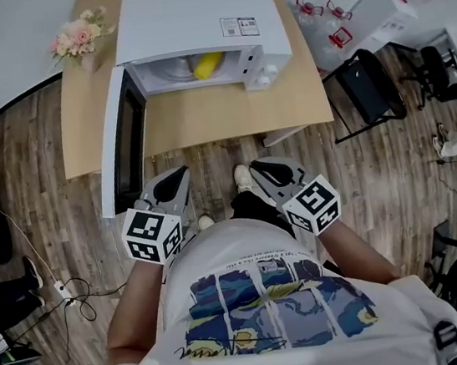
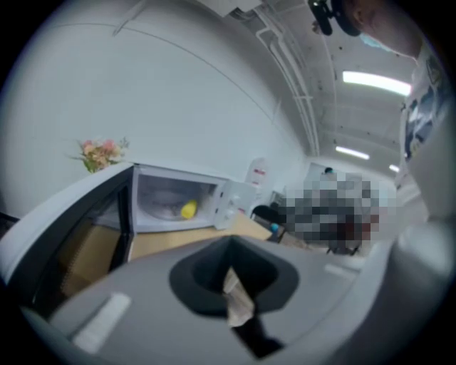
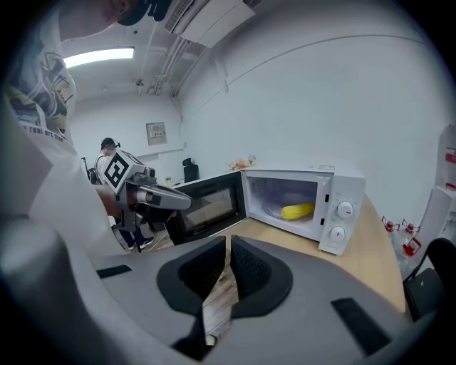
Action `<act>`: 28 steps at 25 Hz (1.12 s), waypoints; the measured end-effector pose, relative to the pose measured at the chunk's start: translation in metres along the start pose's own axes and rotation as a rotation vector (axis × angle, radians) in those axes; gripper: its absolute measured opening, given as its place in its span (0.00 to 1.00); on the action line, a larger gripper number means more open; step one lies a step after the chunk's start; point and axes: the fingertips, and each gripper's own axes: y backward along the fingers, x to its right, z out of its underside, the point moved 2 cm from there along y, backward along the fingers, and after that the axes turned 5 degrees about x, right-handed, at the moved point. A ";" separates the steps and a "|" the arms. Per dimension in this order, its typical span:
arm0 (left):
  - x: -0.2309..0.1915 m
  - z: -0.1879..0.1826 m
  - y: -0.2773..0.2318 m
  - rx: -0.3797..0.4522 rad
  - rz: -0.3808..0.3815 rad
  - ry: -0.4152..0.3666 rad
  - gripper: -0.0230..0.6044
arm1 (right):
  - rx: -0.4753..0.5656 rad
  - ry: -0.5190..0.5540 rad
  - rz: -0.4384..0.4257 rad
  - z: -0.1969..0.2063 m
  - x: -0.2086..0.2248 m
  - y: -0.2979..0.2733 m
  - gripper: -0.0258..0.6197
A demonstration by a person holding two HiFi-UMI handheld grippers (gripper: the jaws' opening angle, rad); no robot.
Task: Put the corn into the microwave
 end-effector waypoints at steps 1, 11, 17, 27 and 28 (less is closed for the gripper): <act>0.003 0.002 0.006 -0.002 0.011 -0.003 0.05 | 0.004 -0.002 0.007 0.002 -0.006 0.002 0.08; 0.012 0.016 0.047 0.004 0.032 -0.013 0.05 | -0.004 0.017 0.010 0.007 -0.043 0.006 0.07; 0.012 0.013 0.060 0.034 0.038 0.005 0.05 | 0.021 0.047 0.007 -0.005 -0.056 0.002 0.06; 0.011 0.009 0.076 0.065 0.046 -0.003 0.05 | 0.029 0.031 0.001 -0.007 -0.069 -0.004 0.06; 0.011 0.010 0.078 0.066 0.045 -0.003 0.05 | 0.032 0.023 0.002 -0.007 -0.071 -0.004 0.06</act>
